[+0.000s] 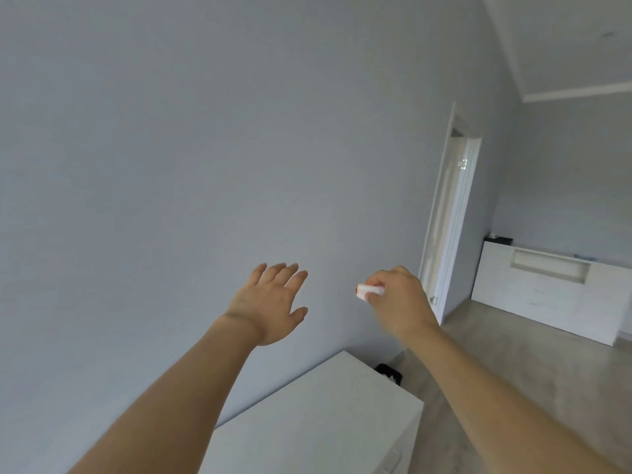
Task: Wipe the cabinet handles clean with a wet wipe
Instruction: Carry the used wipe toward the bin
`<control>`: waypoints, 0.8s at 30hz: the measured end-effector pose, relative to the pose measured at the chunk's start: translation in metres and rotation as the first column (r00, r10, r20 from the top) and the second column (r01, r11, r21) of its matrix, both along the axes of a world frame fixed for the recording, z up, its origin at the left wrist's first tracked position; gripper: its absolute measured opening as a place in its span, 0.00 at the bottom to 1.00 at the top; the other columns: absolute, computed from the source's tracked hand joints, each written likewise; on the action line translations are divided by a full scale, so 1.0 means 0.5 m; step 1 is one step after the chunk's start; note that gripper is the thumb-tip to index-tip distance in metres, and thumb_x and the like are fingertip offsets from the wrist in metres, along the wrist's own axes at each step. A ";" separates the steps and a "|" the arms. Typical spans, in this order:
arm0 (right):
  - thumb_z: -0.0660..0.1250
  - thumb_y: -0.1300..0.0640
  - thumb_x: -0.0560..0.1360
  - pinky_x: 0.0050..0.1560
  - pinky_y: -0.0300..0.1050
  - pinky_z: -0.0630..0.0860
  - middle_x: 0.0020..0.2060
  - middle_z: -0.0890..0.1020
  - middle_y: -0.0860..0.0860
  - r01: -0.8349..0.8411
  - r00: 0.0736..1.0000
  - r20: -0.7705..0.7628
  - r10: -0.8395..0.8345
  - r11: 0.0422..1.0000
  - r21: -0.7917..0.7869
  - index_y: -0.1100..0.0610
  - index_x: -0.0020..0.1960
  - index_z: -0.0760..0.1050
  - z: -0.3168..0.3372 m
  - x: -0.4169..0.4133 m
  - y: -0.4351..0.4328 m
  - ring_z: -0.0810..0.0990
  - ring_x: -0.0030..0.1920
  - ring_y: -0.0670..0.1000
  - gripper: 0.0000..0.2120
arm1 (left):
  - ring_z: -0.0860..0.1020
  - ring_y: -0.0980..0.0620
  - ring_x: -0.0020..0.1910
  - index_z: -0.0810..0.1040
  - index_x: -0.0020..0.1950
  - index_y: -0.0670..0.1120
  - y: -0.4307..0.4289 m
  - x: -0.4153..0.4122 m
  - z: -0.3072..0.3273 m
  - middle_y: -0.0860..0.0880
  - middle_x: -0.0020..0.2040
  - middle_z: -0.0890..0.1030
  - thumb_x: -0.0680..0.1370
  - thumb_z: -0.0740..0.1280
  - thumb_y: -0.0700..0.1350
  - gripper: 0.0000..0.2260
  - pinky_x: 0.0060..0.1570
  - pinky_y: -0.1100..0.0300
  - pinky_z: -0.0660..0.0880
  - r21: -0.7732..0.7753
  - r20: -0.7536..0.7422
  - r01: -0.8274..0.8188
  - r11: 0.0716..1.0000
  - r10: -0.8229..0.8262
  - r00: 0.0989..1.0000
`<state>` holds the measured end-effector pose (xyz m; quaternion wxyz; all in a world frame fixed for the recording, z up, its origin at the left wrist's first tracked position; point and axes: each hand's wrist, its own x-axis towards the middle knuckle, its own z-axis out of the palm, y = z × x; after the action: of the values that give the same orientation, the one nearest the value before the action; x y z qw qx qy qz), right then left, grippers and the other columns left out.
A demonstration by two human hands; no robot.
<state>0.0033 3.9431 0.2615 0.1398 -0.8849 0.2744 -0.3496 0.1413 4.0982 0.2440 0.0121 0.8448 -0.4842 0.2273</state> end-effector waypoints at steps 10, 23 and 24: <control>0.62 0.63 0.75 0.43 0.40 0.68 0.48 0.71 0.50 0.154 0.988 0.022 -0.154 0.988 -0.013 0.55 0.53 0.79 0.026 0.012 -0.411 0.72 0.43 0.50 0.11 | 0.45 0.51 0.77 0.44 0.78 0.49 -0.455 0.077 0.015 0.50 0.78 0.47 0.82 0.48 0.58 0.28 0.74 0.52 0.41 0.042 -0.007 0.154 0.987 -0.154 0.988; 0.61 0.63 0.75 0.39 0.38 0.68 0.50 0.72 0.52 0.156 0.984 -0.090 -0.155 0.988 0.005 0.56 0.53 0.79 -0.019 0.047 -1.073 0.75 0.45 0.51 0.11 | 0.45 0.50 0.77 0.44 0.78 0.49 -1.129 0.125 -0.040 0.50 0.78 0.47 0.82 0.49 0.57 0.28 0.74 0.53 0.40 0.076 -0.037 0.188 0.979 -0.186 0.982; 0.61 0.63 0.75 0.41 0.39 0.68 0.49 0.72 0.52 0.148 0.982 -0.116 -0.147 0.989 0.003 0.56 0.52 0.79 -0.018 0.055 -1.124 0.75 0.46 0.52 0.10 | 0.46 0.50 0.77 0.45 0.78 0.48 -1.178 0.132 -0.039 0.50 0.78 0.48 0.82 0.49 0.57 0.28 0.74 0.53 0.40 0.061 -0.041 0.182 0.981 -0.179 0.983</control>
<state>0.0306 3.3812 0.2526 0.1027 -0.8800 0.3487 -0.3058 0.2075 3.5095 0.2246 0.0141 0.8013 -0.5656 0.1944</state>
